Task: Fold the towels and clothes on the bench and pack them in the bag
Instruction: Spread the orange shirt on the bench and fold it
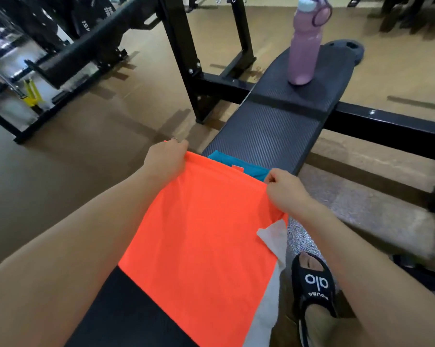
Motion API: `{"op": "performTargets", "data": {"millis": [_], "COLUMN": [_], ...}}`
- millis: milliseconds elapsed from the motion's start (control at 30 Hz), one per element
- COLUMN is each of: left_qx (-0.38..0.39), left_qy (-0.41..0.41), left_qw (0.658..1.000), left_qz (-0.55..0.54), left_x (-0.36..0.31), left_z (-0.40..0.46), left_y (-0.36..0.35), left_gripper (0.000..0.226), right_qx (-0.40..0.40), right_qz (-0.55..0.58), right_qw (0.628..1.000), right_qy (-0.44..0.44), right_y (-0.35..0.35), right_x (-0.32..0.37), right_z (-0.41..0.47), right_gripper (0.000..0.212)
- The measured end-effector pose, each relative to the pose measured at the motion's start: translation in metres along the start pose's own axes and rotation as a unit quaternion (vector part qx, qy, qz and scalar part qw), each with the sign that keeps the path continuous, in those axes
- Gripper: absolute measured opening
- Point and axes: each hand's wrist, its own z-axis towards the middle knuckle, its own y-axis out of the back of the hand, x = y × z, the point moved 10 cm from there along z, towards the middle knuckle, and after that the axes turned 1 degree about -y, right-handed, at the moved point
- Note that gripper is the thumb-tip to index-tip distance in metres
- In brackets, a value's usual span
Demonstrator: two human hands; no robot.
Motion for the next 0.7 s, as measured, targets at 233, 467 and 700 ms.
{"op": "performTargets", "data": {"millis": [233, 467, 700], "left_qx": [0.01, 0.027, 0.063], "left_qy": [-0.02, -0.013, -0.012], "left_qw": [0.999, 0.999, 0.996], "left_qz": [-0.034, -0.041, -0.06], "left_x": [-0.004, 0.002, -0.004], "left_z": [0.033, 0.047, 0.056], "left_y": [-0.026, -0.037, -0.047], "left_gripper": [0.017, 0.019, 0.014], "right_qx": [0.054, 0.084, 0.032], "right_qz": [-0.023, -0.041, -0.05], "right_qw": [0.998, 0.995, 0.998], "right_qy": [0.02, -0.026, -0.026], "right_y": [-0.005, 0.013, 0.021], "right_x": [-0.007, -0.017, -0.022], "right_z": [0.013, 0.025, 0.039], "right_gripper": [0.014, 0.023, 0.011]}}
